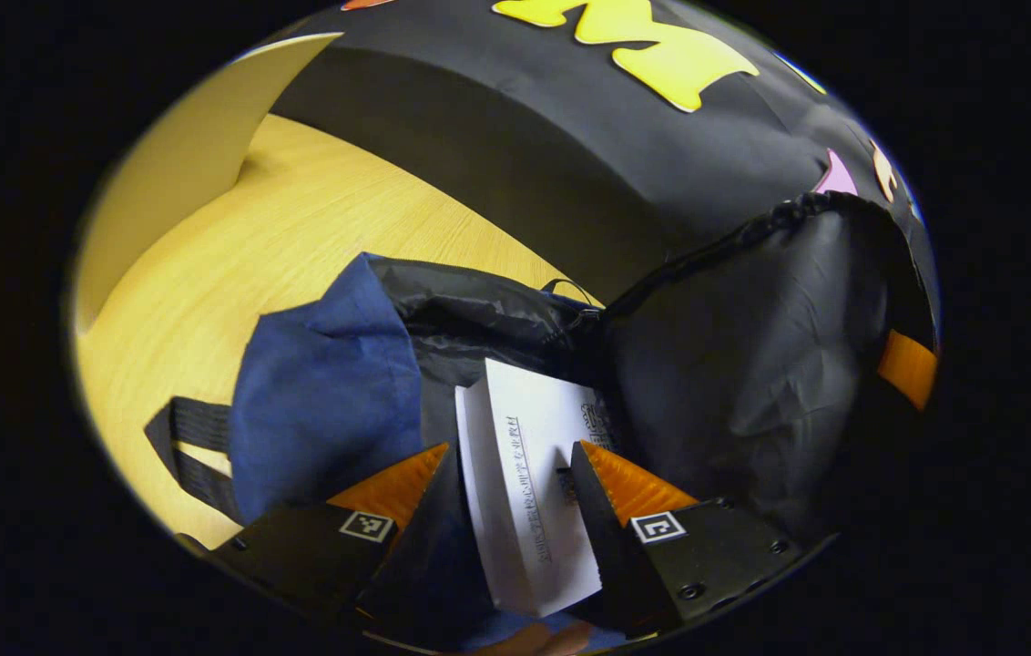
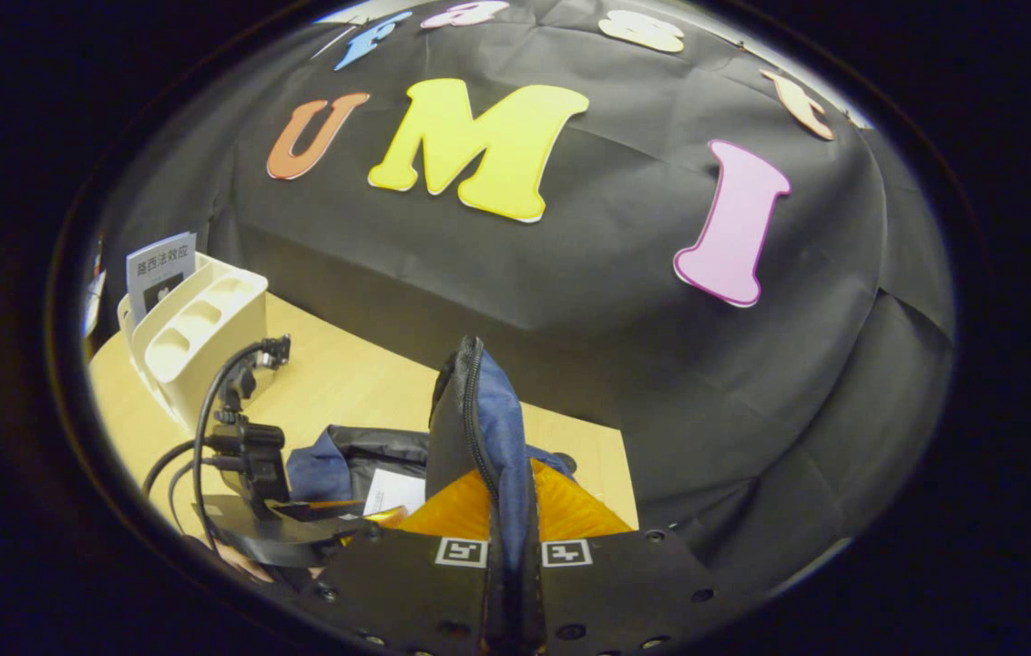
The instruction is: Open the schoolbag, grab two books from the bookshelf and put them into the schoolbag.
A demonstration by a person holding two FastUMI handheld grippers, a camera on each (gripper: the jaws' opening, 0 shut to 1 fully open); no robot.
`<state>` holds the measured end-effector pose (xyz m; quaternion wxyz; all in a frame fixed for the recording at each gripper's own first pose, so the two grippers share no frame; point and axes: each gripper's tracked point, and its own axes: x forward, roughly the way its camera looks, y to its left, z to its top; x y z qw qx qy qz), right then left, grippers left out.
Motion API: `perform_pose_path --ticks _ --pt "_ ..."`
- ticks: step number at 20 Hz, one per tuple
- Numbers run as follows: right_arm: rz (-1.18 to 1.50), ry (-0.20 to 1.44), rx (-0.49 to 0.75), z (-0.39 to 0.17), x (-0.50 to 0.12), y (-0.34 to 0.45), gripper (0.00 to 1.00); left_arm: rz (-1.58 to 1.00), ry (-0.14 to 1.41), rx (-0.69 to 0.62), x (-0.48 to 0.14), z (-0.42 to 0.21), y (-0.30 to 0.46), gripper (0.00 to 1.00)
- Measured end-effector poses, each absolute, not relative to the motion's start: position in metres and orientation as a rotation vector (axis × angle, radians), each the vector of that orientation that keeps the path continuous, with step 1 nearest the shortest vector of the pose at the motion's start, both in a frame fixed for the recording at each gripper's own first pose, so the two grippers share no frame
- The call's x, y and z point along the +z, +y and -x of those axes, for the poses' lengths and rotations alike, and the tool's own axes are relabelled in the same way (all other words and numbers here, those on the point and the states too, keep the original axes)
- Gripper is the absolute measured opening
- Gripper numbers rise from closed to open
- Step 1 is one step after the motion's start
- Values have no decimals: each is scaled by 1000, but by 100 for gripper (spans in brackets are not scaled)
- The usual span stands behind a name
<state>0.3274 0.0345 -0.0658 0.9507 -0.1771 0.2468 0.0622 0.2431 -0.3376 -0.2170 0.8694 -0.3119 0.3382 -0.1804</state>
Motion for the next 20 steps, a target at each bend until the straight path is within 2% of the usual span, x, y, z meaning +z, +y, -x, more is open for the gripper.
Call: perform_pose_path --ticks 9,15,20 --pt "333 508 115 -313 -76 37 7 401 627 -327 -189 -197 -219 83" --pt "338 497 119 -308 -78 45 7 237 490 -196 -150 -170 -104 83" --pt "322 501 124 -306 -83 47 7 183 449 -125 -123 -147 -33 83"
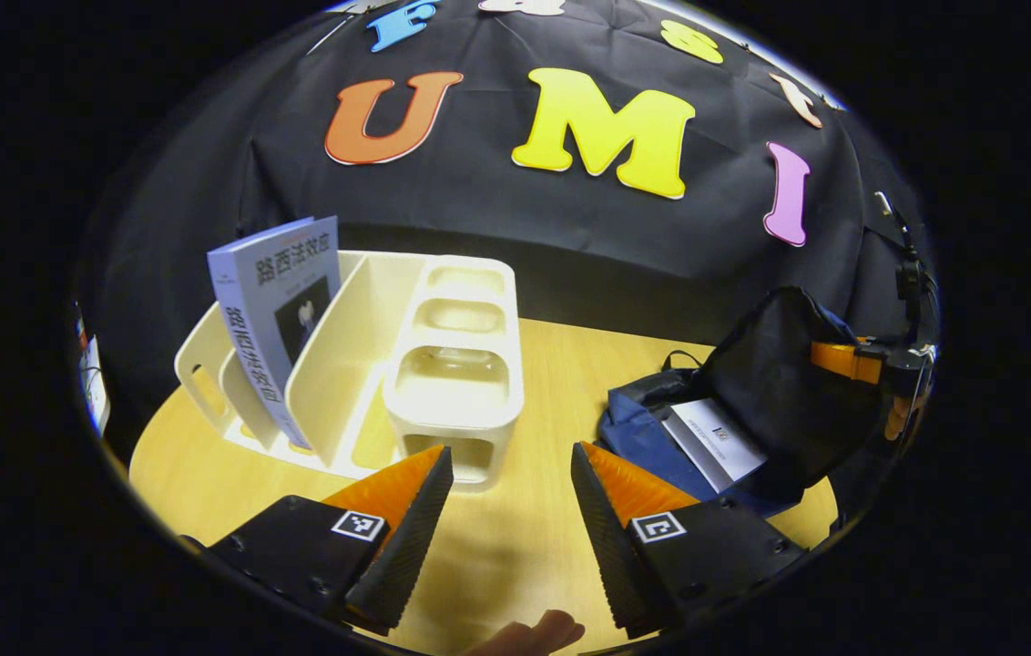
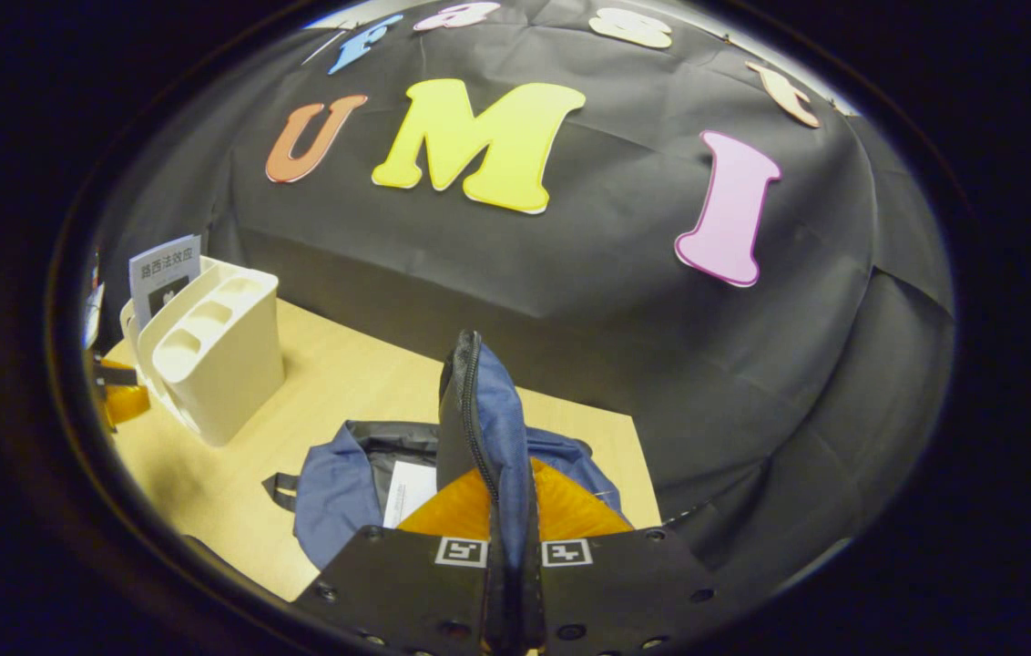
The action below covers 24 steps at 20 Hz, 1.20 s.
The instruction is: Open the schoolbag, grab two books from the bookshelf and put them into the schoolbag.
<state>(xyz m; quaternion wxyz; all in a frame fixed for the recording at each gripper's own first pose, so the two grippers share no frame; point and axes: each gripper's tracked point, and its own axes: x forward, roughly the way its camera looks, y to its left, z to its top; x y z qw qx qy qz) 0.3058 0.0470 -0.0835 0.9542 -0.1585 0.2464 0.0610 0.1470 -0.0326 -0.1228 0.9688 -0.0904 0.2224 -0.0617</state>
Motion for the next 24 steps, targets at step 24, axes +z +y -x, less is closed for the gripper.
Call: perform_pose_path --ticks 24 --pt "281 506 140 -299 -92 47 7 -16 449 54 -20 -278 174 98"
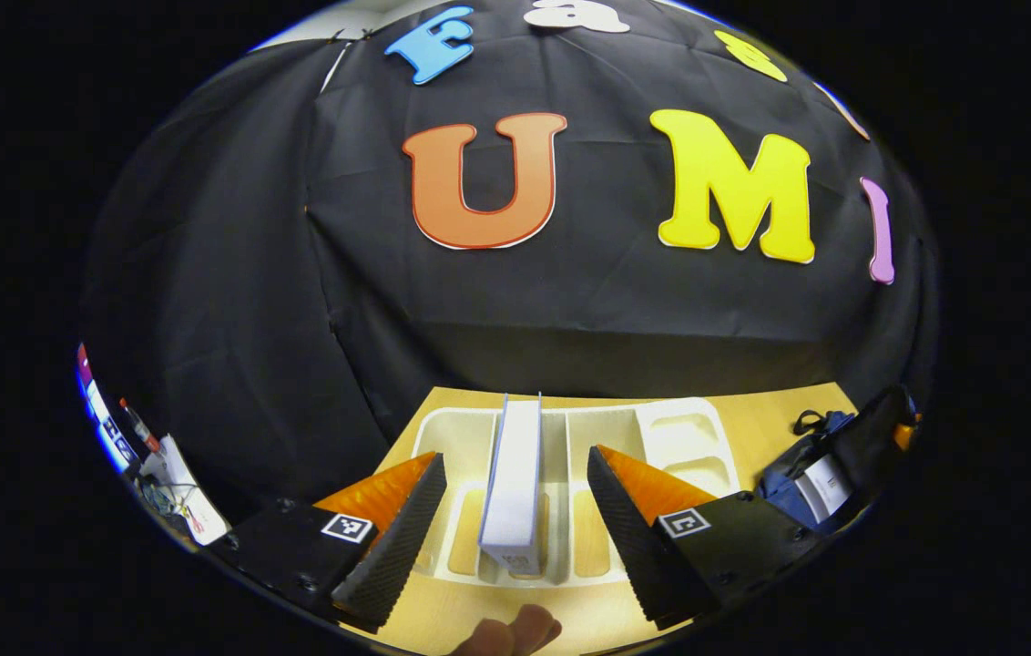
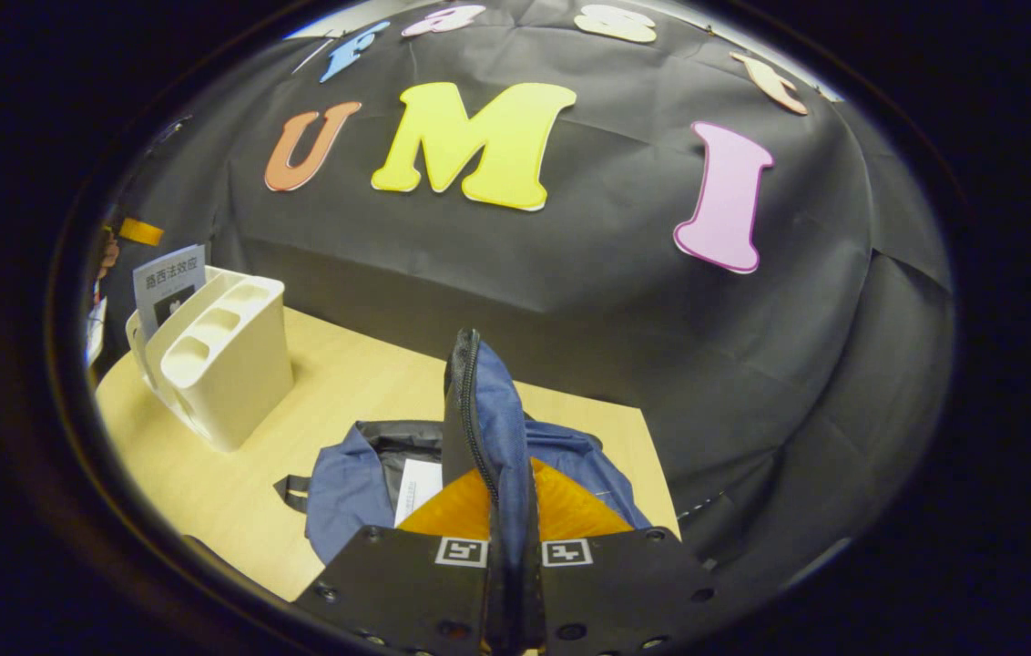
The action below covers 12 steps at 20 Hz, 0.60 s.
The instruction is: Open the schoolbag, grab two books from the bookshelf and put them into the schoolbag.
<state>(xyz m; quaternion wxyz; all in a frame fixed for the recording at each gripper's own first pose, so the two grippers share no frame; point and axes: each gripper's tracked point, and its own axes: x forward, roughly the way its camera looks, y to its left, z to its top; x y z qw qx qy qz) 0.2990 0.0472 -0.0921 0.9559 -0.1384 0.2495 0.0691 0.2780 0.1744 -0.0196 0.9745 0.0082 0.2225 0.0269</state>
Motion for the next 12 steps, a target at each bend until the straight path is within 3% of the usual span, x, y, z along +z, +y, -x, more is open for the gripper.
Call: perform_pose_path --ticks 6,12 --pt "306 517 156 -299 -95 53 7 -95 590 24 -50 -318 178 98" --pt "302 533 169 -300 -105 52 7 -149 784 -18 -57 -298 175 95"
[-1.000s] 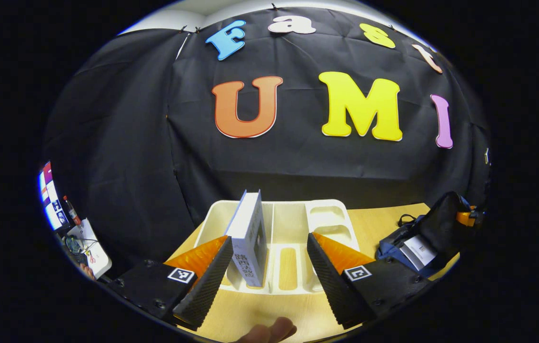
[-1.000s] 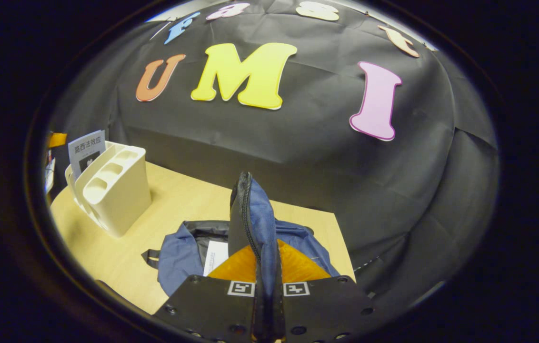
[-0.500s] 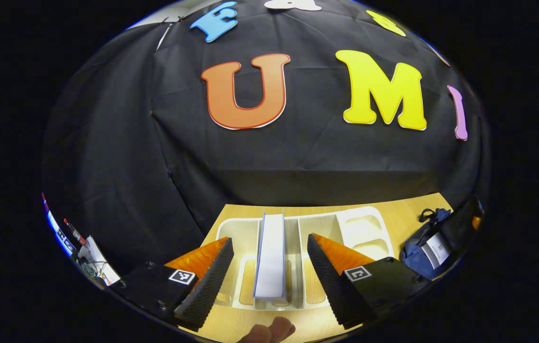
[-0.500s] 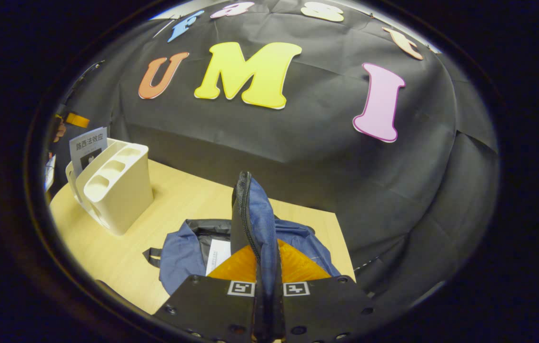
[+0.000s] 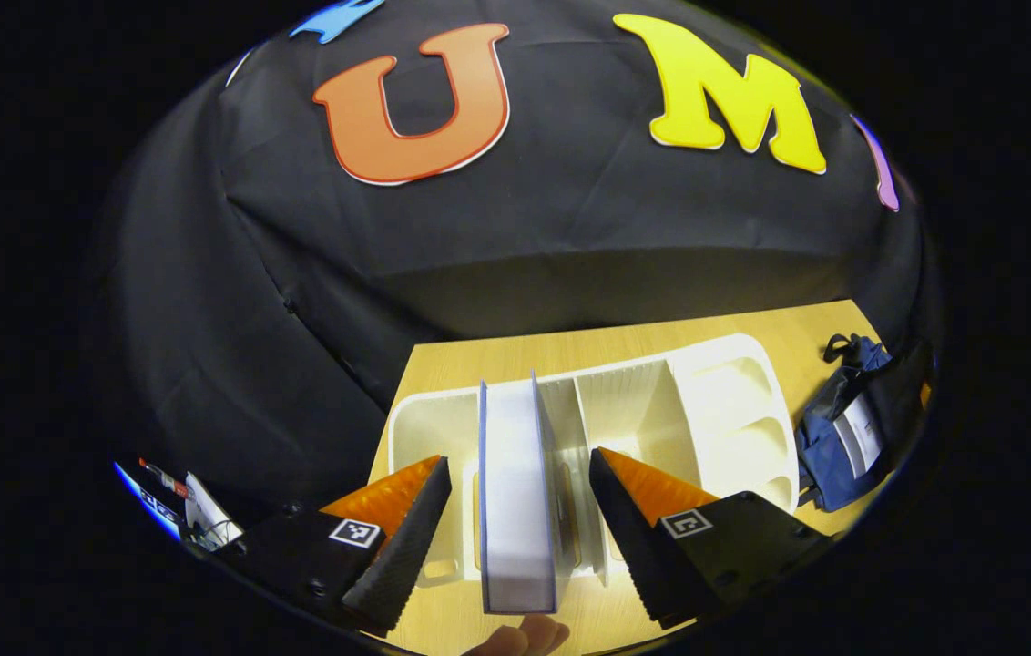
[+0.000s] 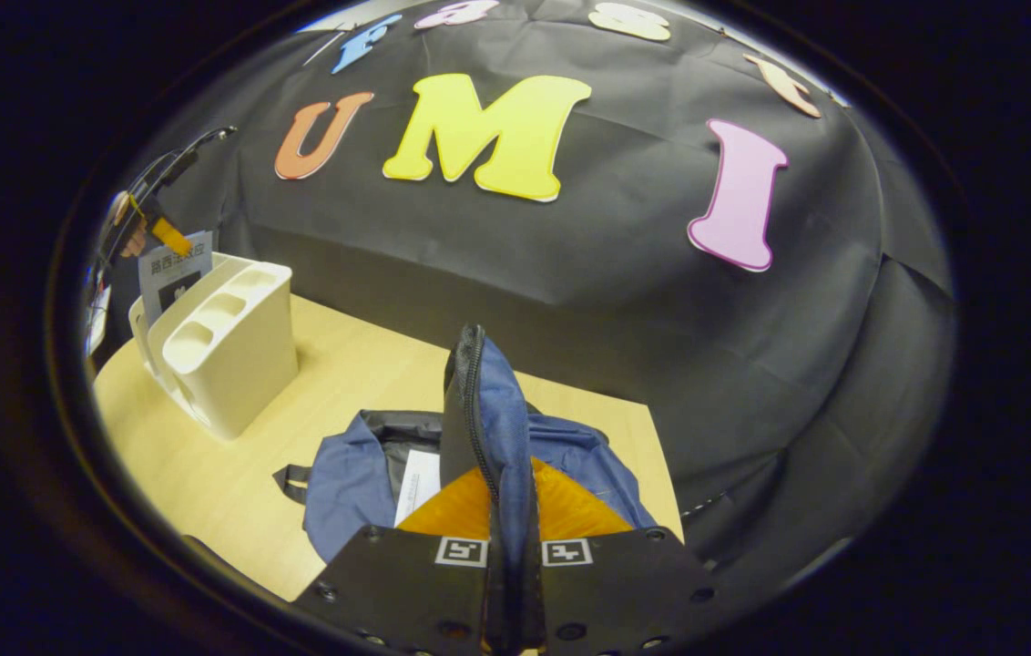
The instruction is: Open the schoolbag, grab two books from the bookshelf and put them into the schoolbag.
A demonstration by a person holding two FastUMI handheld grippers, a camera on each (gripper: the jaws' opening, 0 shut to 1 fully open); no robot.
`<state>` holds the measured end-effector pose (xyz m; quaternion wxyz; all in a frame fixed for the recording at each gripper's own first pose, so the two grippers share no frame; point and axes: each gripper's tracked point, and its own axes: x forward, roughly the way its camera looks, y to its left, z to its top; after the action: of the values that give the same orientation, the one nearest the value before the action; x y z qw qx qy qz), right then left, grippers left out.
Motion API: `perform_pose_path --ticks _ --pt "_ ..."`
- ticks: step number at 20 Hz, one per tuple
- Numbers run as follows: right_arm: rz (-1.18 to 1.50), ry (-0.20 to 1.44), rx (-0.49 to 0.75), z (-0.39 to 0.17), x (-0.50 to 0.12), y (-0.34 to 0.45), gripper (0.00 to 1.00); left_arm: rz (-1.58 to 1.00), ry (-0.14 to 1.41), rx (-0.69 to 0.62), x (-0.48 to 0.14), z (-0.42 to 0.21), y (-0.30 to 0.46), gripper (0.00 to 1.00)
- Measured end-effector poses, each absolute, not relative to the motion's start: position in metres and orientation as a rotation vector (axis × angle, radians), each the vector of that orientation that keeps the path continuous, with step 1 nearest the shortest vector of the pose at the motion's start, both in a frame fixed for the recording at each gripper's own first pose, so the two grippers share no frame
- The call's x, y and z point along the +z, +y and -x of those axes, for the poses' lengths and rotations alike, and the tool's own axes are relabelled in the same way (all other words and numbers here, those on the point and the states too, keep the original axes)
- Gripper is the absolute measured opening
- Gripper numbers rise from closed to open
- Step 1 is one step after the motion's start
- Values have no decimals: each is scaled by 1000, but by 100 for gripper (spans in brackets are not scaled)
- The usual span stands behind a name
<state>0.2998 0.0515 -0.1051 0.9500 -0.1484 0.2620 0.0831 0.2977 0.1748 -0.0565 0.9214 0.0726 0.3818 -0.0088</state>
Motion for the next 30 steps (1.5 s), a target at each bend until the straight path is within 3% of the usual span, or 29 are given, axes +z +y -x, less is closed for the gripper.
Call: perform_pose_path --ticks 2,3,6,7,10,13,20,30 --pt "300 539 175 -300 -108 52 7 -173 845 -15 -62 -291 182 92" --pt "300 540 177 -300 -109 52 7 -185 872 -15 -65 -289 184 85" --pt "290 531 189 -299 -109 52 7 -197 904 -23 -68 -288 185 84" --pt "289 536 187 -298 -111 51 7 -201 928 -23 -70 -285 185 81" --pt "299 542 188 -296 -114 48 7 -205 955 -7 -74 -281 183 56" --pt "280 542 190 -292 -115 45 7 -157 946 -21 -73 -278 172 48" --pt "241 553 191 -284 -120 41 7 -138 905 -25 -63 -249 166 38" --pt "224 568 188 -279 -129 46 7 -13 795 -32 -46 -158 185 36"
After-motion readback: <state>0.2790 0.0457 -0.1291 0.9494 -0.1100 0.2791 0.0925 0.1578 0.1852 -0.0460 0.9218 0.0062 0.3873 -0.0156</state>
